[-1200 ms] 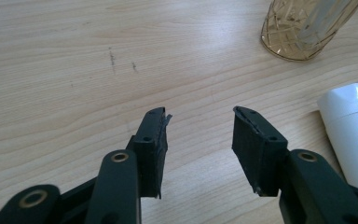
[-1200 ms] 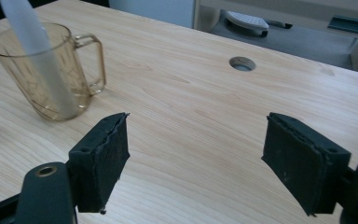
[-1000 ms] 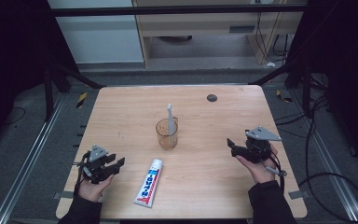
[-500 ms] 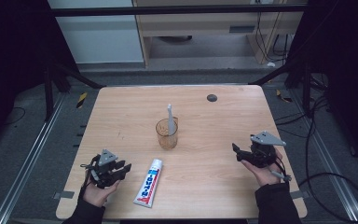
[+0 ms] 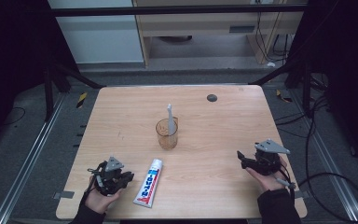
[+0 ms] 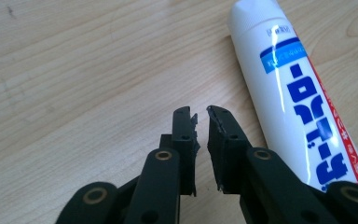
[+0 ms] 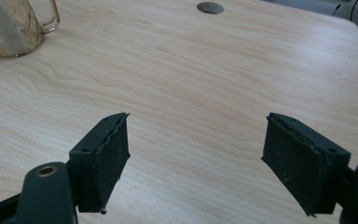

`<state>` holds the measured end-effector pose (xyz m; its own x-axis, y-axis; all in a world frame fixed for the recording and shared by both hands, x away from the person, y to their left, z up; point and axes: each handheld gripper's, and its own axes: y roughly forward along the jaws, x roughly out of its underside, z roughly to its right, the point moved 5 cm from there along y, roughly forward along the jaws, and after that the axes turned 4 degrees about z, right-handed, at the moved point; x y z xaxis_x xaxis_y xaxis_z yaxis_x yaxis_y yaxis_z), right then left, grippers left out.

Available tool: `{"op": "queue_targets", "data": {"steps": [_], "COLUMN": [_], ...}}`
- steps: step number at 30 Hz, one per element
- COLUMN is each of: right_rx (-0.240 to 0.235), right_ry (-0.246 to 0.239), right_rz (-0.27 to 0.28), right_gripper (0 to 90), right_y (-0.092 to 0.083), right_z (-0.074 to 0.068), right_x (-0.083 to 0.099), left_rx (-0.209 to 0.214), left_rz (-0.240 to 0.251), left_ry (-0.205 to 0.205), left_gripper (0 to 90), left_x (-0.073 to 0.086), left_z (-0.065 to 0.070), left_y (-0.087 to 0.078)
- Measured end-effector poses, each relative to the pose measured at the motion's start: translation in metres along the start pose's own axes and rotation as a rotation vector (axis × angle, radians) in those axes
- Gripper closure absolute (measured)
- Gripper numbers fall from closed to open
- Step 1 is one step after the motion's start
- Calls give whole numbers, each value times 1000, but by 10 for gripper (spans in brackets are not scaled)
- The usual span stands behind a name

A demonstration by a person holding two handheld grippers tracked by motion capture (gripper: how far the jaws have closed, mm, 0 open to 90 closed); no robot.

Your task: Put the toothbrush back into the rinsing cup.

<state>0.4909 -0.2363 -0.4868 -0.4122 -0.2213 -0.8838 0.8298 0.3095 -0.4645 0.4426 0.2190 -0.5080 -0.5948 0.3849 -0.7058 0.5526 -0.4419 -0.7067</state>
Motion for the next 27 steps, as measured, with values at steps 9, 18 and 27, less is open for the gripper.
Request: {"op": "queue_targets", "data": {"steps": [9, 18, 27], "right_rx": [-2, 5, 12], "right_ry": [1, -6, -2], "right_rz": [-22, -10, -9], "right_gripper": [221, 222, 223], "right_y": [-1, -2, -1], "right_z": [-1, 0, 1], "right_x": [9, 9, 9], "left_rx": [59, 106, 125], "left_rz": [-39, -72, -75], "left_ry": [41, 79, 98], "left_gripper": [887, 896, 896], "left_x": [6, 11, 11], "left_z": [13, 30, 40], "left_y": [2, 6, 7]}}
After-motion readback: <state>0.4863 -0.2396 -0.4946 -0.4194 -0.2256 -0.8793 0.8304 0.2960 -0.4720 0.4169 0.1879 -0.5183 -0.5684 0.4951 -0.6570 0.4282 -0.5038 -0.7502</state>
